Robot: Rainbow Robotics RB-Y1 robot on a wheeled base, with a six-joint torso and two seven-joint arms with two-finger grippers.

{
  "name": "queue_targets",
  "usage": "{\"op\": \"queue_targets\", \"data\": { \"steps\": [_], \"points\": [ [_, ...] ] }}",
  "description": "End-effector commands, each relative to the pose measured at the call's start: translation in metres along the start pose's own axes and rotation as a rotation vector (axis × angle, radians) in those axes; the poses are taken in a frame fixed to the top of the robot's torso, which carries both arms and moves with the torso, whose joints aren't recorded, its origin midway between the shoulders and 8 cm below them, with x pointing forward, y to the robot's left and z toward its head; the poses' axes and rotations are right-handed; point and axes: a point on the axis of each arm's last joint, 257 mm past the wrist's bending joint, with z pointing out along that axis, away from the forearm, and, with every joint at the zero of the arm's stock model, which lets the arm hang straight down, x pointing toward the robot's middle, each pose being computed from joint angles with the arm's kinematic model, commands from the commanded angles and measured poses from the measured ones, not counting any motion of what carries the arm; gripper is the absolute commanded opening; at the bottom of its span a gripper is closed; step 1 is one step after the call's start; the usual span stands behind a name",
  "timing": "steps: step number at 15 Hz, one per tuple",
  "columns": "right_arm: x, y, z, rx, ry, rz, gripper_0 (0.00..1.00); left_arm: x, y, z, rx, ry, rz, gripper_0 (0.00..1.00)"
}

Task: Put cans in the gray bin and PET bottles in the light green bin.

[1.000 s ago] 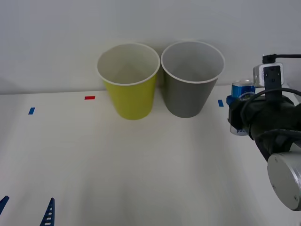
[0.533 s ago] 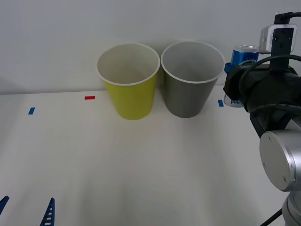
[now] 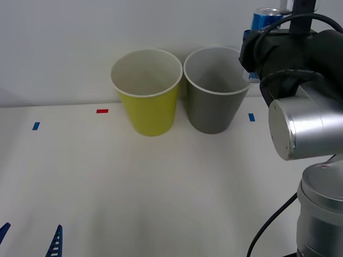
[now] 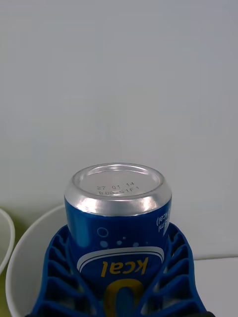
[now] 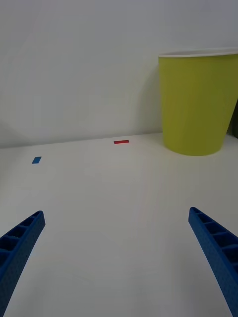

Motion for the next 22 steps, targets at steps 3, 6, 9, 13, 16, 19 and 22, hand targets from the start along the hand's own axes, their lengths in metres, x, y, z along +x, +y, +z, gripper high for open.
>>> {"op": "queue_targets", "data": {
  "steps": [3, 6, 9, 13, 16, 19, 22],
  "points": [
    [-0.019, 0.0, 0.042, -0.007, -0.087, -0.007, 0.0, 0.0, 0.0, 0.0, 0.0, 0.0, 0.0, 1.0],
    [-0.025, 0.005, 0.064, -0.027, -0.151, -0.018, 0.0, 0.0, 0.0, 0.0, 0.0, 0.0, 0.0, 1.0],
    [-0.021, 0.014, 0.076, -0.059, -0.185, -0.024, 0.0, 0.0, 0.0, 0.0, 0.0, 0.0, 0.0, 1.0],
    [-0.016, 0.023, 0.083, -0.1, -0.198, 0.051, 0.0, 0.0, 0.0, 0.0, 0.0, 0.0, 0.0, 1.0],
    [-0.01, 0.03, 0.094, -0.129, -0.228, 0.034, 0.0, 0.0, 0.0, 0.0, 0.0, 0.0, 0.0, 1.0],
    [-0.005, 0.029, 0.1, -0.138, -0.242, 0.021, 0.0, 0.0, 0.0, 0.0, 0.0, 0.0, 0.0, 1.0],
    [-0.003, 0.028, 0.101, -0.135, -0.238, 0.016, 0.0, 0.0, 0.0, 0.0, 0.0, 0.0, 0.0, 1.0]
  ]
}}
